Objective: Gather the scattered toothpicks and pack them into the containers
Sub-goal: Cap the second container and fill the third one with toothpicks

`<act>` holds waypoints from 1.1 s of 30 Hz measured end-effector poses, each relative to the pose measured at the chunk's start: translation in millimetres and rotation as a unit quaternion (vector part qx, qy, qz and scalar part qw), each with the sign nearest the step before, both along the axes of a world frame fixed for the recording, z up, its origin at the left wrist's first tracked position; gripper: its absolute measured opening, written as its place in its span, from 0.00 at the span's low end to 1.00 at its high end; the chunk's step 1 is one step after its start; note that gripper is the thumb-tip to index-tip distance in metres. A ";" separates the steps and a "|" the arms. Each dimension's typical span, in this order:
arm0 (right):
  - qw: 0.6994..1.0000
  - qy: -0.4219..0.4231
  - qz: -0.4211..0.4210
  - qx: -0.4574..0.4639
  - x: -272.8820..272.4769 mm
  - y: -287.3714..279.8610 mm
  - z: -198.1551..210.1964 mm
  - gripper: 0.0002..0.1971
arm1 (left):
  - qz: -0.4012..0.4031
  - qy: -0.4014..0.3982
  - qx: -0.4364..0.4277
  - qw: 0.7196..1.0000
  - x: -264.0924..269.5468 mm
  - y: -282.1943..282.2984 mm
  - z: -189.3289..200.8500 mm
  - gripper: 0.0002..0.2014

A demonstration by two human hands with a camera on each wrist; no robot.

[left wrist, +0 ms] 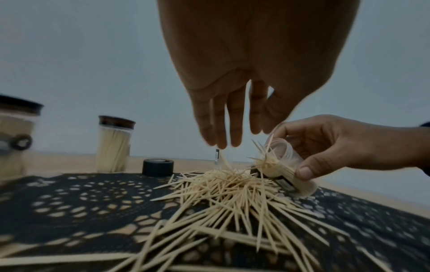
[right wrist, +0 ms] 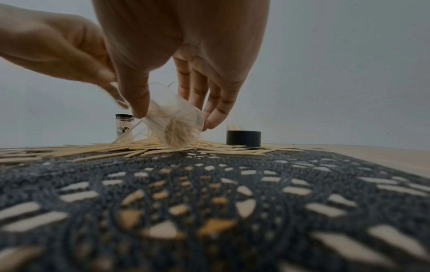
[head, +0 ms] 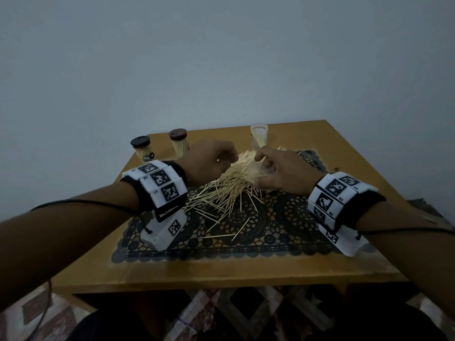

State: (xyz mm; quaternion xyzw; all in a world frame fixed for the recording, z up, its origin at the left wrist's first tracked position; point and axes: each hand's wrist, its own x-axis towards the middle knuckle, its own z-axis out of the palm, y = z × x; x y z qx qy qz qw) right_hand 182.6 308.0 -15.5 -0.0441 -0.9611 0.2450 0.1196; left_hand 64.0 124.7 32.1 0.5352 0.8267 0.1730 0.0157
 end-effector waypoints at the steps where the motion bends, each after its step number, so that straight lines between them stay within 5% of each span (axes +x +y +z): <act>1: 1.000 0.002 -0.002 0.003 -0.6 0.6 -0.5 0.26 | 0.011 0.008 -0.040 0.999 4.2 -7.3 1.4 0.15; 5: 0.999 0.016 -0.021 0.017 -2.9 2.7 -0.6 0.23 | 0.038 -0.067 -0.278 0.958 19.4 -33.9 -14.9 0.54; 8: 0.999 0.017 -0.038 0.034 -3.0 3.7 -0.3 0.24 | 0.049 -0.050 -0.316 0.946 28.0 -38.7 -41.3 0.64; 18: 0.996 0.014 -0.073 0.040 -4.7 8.7 -3.9 0.23 | 0.122 0.044 -0.200 0.971 -6.7 3.2 -60.6 0.48; 25: 0.995 0.010 -0.090 0.038 -3.4 10.4 -4.7 0.21 | 0.066 0.030 -0.151 0.986 -16.0 27.1 -59.3 0.48; 33: 0.994 -0.001 -0.103 0.048 -3.2 9.5 -4.0 0.23 | 0.036 0.101 -0.137 0.985 -12.0 38.3 -53.2 0.25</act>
